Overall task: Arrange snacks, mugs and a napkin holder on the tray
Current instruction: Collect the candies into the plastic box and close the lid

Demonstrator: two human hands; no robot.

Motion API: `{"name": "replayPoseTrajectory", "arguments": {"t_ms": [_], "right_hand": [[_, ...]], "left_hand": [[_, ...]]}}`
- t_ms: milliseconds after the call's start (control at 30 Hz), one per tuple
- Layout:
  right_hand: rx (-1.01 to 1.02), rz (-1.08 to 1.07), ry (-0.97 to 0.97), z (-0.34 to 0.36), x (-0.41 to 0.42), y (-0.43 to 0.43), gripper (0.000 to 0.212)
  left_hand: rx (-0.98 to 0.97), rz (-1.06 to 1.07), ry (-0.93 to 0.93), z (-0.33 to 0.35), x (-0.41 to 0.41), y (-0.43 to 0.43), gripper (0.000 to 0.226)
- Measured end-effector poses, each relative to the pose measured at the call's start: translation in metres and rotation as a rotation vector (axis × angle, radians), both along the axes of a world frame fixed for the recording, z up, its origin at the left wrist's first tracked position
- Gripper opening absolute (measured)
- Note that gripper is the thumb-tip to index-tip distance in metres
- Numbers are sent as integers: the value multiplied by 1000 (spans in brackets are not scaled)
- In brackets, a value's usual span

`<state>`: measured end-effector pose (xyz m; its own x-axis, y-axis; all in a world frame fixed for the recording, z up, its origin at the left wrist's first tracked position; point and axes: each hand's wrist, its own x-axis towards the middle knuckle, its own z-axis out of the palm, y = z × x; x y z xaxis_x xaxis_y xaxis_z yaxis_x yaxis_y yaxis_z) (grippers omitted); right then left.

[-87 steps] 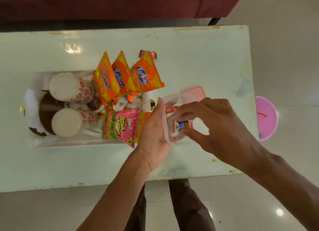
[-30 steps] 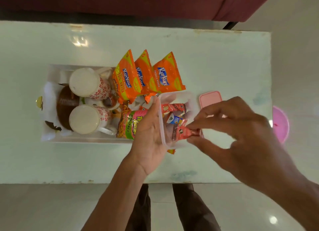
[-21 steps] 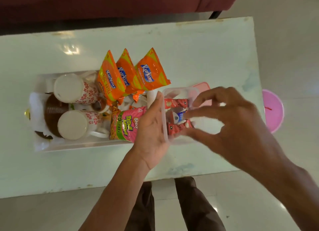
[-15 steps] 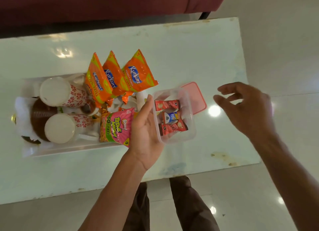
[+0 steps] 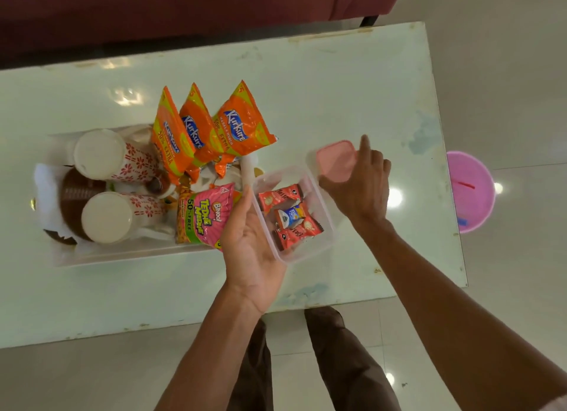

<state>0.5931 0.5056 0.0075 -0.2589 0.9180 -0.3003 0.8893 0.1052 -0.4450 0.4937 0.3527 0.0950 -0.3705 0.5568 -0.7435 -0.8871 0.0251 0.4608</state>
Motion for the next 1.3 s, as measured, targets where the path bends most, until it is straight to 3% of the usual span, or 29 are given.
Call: {"name": "replayPoseTrajectory", "arguments": {"t_ms": [67, 133, 233, 467, 567, 700, 933, 1000, 1100, 1300], "right_hand": [[-50, -135, 306, 27, 1, 0, 112], [-33, -216, 531, 66, 5, -6, 98], [-15, -241, 660, 117, 9, -25, 78], [-42, -309, 1055, 153, 6, -73, 66], [-33, -341, 894, 145, 5, -100, 59], [57, -260, 604, 133, 4, -126, 40], [67, -274, 603, 129, -1, -137, 62], [83, -233, 581, 128, -1, -134, 65], [104, -177, 536, 126, -2, -131, 69], [113, -151, 490, 125, -5, -128, 74]], "left_hand": [[15, 6, -6, -1, 1, -3, 63], [26, 10, -21, -2, 3, -4, 63], [28, 47, -55, -2, 7, -4, 65], [53, 31, -41, 7, 14, -3, 58], [80, 29, -29, 13, 12, 0, 48], [49, 45, -24, 15, 10, 2, 52], [68, 3, 14, 17, 11, 2, 46], [65, 2, 9, 18, 11, 2, 56], [69, -6, 34, 14, 10, 2, 94], [73, -30, 23, 16, 4, 7, 116]]}}
